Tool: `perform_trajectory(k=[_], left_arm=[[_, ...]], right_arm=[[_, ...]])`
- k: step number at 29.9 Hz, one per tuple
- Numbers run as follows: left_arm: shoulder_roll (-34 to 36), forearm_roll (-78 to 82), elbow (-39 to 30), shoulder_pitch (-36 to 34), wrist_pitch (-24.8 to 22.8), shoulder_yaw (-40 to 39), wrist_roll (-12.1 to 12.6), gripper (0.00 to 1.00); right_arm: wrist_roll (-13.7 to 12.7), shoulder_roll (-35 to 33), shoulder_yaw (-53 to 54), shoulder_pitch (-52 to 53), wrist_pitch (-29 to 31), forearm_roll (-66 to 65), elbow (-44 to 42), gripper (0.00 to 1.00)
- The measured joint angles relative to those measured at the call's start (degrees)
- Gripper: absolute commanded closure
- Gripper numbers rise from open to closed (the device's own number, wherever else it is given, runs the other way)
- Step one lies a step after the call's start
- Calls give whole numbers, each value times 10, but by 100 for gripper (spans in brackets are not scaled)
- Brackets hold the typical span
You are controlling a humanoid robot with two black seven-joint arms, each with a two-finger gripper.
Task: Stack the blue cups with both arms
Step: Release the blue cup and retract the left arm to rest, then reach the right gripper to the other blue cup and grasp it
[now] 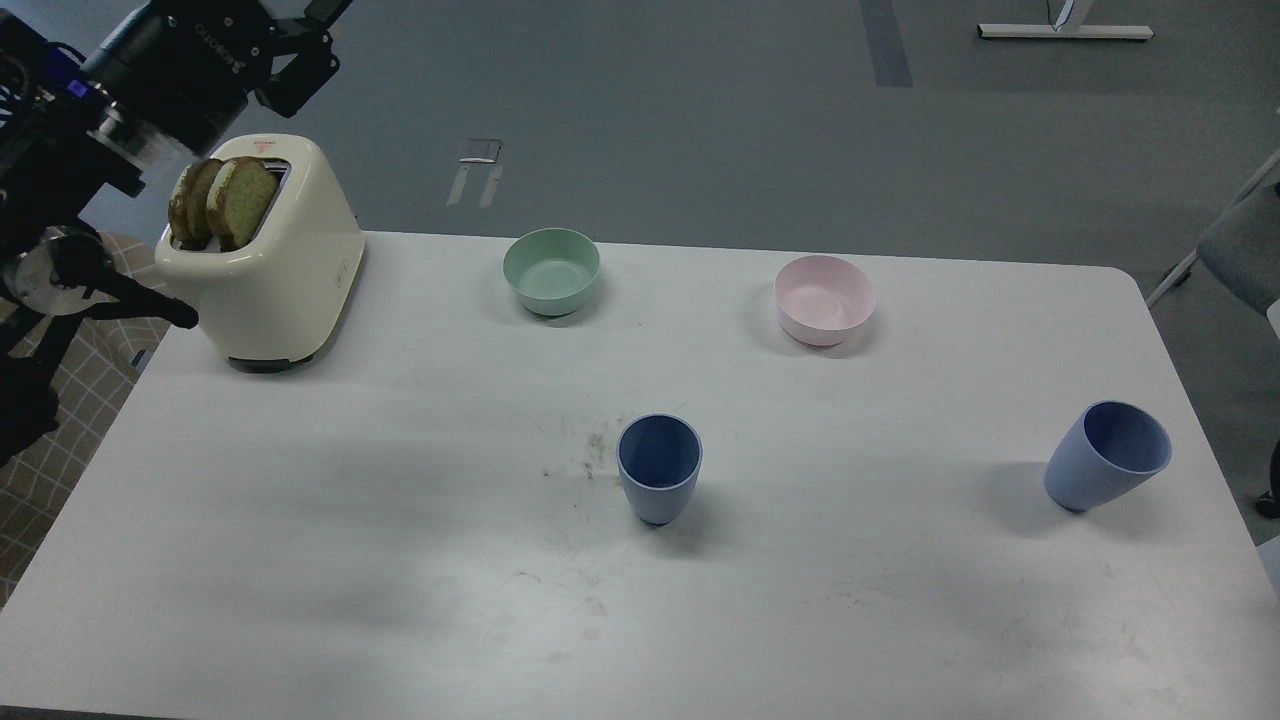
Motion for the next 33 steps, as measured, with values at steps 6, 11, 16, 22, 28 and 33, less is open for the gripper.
perform_trajectory(k=[6, 11, 16, 22, 28, 33], left_arm=[[-33, -58, 67, 46, 18, -65, -1, 2], [-64, -85, 84, 56, 54, -70, 1, 2], [-88, -89, 79, 61, 66, -70, 5, 2], [-101, -90, 78, 62, 66, -70, 5, 2], [-105, -89, 78, 64, 64, -65, 6, 2], [-104, -88, 79, 64, 62, -64, 6, 2]], right_arm=[[0, -18, -4, -27, 0, -195, 71, 0], [4, -19, -6, -83, 0, -364, 135, 0], [17, -49, -23, -125, 0, -520, 162, 1], [43, -71, -41, -168, 0, -667, 148, 3], [45, -73, -102, -209, -50, -760, 110, 3], [45, -77, -135, -239, -96, -783, 108, 25]])
